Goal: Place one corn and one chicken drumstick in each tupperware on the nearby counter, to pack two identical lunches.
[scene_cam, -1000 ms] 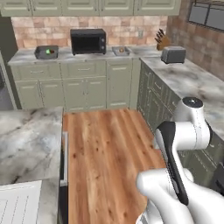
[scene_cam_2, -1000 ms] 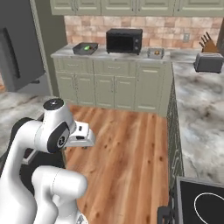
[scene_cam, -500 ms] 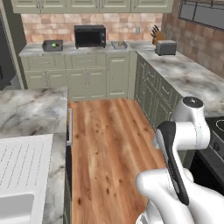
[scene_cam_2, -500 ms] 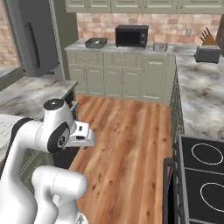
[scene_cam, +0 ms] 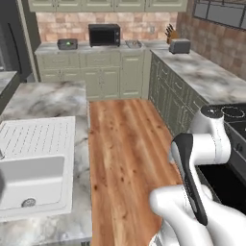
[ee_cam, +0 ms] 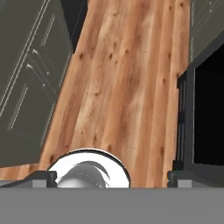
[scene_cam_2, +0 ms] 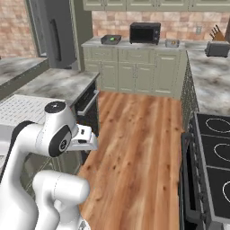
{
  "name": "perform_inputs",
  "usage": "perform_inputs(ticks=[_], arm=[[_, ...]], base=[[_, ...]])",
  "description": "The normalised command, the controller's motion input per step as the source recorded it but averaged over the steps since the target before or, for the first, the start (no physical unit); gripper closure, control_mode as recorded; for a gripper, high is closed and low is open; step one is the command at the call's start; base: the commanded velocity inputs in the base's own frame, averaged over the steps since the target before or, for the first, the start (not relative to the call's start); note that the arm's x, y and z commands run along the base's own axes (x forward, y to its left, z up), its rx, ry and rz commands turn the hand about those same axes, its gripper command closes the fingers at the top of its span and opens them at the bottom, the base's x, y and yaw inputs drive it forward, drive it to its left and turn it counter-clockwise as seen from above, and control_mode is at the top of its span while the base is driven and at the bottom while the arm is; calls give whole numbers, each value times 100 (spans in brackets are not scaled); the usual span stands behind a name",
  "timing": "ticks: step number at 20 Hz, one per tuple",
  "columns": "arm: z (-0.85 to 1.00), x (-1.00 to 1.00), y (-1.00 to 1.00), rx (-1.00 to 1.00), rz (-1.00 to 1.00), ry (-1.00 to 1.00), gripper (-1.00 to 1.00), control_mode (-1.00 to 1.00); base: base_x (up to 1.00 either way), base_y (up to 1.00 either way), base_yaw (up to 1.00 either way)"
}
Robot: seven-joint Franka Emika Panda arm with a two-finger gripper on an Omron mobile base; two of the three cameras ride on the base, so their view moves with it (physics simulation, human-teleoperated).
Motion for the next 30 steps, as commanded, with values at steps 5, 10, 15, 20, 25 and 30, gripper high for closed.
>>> perform_inputs(ticks=[5,10,15,20,25,30], arm=[[0,0,0,0,0,0,-100,100],[0,0,0,0,0,0,-100,100],[0,0,0,0,0,0,-100,100],[0,0,0,0,0,0,-100,100],[0,0,0,0,0,0,-100,100],[0,0,0,0,0,0,-100,100]], base=[[-87,40,2],[-53,36,1],[8,92,0],[-21,100,0],[-36,99,0],[-2,100,0]])
